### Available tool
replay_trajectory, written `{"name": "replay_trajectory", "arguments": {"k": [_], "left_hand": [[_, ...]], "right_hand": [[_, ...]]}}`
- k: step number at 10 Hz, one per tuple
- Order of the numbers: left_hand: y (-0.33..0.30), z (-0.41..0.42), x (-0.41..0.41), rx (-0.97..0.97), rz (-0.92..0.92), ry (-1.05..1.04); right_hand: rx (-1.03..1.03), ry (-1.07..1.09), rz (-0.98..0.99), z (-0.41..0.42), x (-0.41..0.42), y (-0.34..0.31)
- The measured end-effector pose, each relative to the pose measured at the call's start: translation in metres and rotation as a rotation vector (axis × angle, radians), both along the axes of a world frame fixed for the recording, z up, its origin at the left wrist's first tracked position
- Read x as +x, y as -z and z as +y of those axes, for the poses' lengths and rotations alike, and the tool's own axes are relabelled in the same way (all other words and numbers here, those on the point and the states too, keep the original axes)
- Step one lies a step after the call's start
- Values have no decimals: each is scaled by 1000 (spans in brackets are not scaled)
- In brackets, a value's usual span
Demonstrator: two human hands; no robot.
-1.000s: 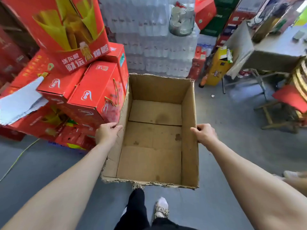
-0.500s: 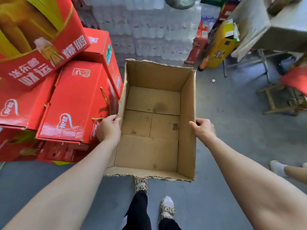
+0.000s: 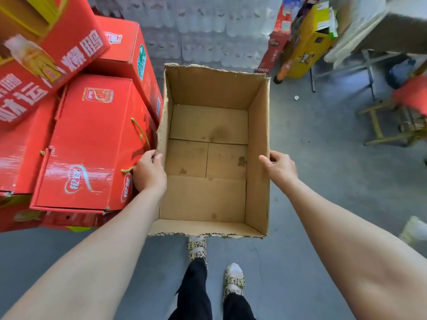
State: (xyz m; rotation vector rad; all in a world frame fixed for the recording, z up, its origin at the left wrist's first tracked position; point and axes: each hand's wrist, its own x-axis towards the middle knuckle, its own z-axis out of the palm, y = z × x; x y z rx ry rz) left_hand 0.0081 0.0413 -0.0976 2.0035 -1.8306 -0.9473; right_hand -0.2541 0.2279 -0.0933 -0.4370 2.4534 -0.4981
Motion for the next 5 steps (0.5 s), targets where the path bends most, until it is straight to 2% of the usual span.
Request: {"name": "replay_trajectory", "arguments": {"k": [1,3,5], "left_hand": [[-7,0,3,45,48,20],[-38,15,9,72,9,131],[-97,44,26,4,-42,283]], "right_hand": [[30,-30,-22,2,8,-12],[174,-104,7,8,44,-44],[183,-343,111,23,78,-102]]}}
